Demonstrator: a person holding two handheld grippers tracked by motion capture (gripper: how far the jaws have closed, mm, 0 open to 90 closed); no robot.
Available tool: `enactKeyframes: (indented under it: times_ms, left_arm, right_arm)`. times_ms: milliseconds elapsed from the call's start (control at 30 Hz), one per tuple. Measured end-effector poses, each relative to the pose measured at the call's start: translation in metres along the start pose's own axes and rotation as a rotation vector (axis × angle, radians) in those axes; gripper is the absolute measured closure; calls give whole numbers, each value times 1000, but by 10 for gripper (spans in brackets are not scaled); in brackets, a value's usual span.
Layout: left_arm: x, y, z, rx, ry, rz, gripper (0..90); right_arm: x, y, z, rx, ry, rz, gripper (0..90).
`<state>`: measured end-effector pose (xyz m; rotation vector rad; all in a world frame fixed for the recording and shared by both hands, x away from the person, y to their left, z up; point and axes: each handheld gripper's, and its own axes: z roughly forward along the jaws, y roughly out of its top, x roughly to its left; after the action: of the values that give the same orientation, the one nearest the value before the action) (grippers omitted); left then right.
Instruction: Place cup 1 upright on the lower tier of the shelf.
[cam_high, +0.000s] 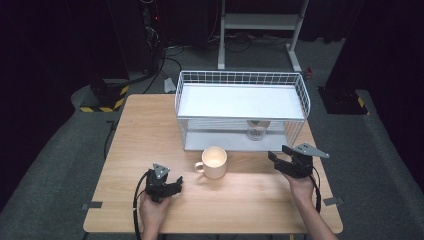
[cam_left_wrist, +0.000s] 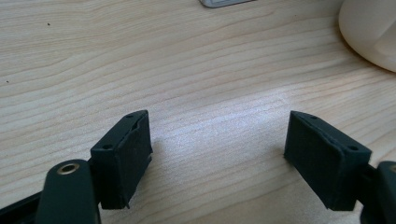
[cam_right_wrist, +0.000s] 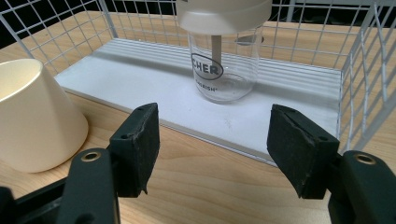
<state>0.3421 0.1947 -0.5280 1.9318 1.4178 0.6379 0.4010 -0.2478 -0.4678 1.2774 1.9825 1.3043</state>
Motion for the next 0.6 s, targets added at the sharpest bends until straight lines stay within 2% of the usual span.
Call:
enactKeyframes:
  times_ms: [600]
  left_arm:
    - [0, 0, 0, 0, 0, 0, 229]
  right_arm:
    - [-6, -13, -18, -10, -8, 18, 344]
